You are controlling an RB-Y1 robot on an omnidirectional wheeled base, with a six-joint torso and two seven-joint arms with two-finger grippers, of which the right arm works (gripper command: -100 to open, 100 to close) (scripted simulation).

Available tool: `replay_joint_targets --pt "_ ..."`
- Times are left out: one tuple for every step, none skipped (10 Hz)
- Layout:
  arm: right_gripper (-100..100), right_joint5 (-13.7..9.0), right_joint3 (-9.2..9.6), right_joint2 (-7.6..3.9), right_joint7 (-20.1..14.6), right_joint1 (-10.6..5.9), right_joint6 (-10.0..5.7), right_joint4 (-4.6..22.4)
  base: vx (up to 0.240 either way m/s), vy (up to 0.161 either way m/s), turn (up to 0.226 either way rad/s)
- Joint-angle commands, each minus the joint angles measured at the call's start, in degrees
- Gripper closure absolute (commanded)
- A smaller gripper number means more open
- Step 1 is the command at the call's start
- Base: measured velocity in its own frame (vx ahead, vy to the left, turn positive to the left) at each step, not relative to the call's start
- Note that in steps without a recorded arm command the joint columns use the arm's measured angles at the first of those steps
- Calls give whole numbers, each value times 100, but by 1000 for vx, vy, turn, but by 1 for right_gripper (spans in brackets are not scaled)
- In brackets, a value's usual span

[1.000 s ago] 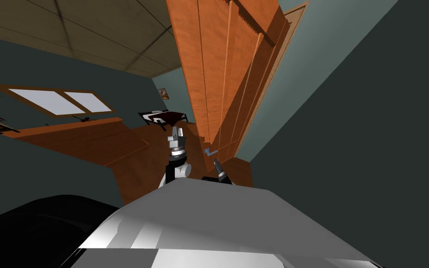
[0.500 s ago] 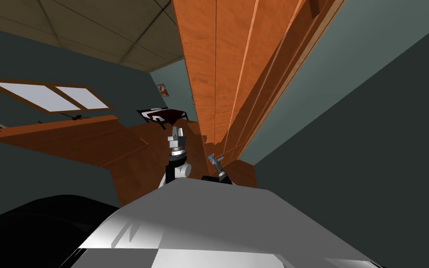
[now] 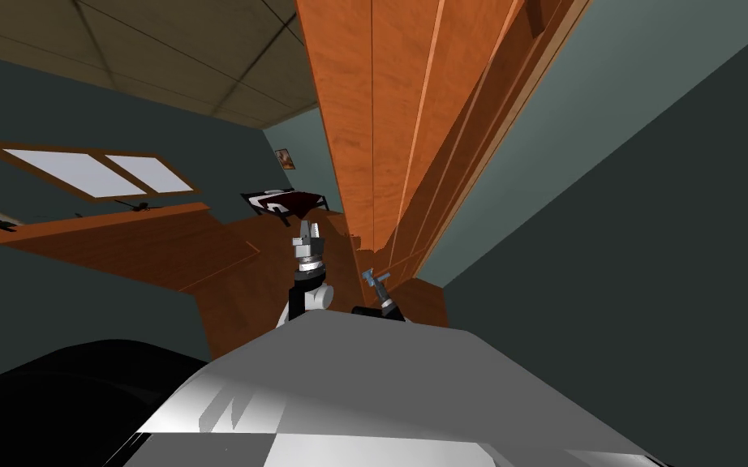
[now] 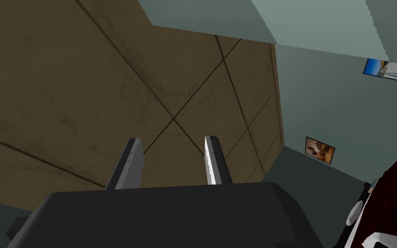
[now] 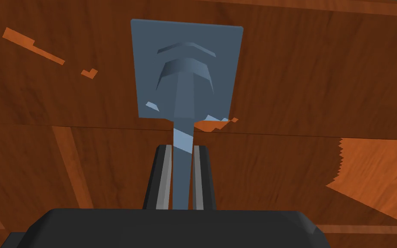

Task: Push the door open

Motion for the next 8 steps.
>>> replay_joint_targets --pt "100 4 2 6 3 -5 -18 -13 0 0 0" --pt "100 -1 173 -159 -107 -38 10 -115 -43 -83 34" --pt "100 -2 237 -218 -147 -53 14 -158 -77 -146 56" --pt "100 -3 381 -349 -235 -85 22 -253 -88 -152 59" --pt "100 -3 458 -418 -282 -102 27 -304 -93 -153 30" --pt "100 -4 614 -561 -379 -138 36 -409 -136 -154 87" --pt "100 -5 690 -630 -426 -155 40 -459 -117 -131 73" --pt "100 -6 831 -759 -513 -187 48 -553 -93 -129 99"
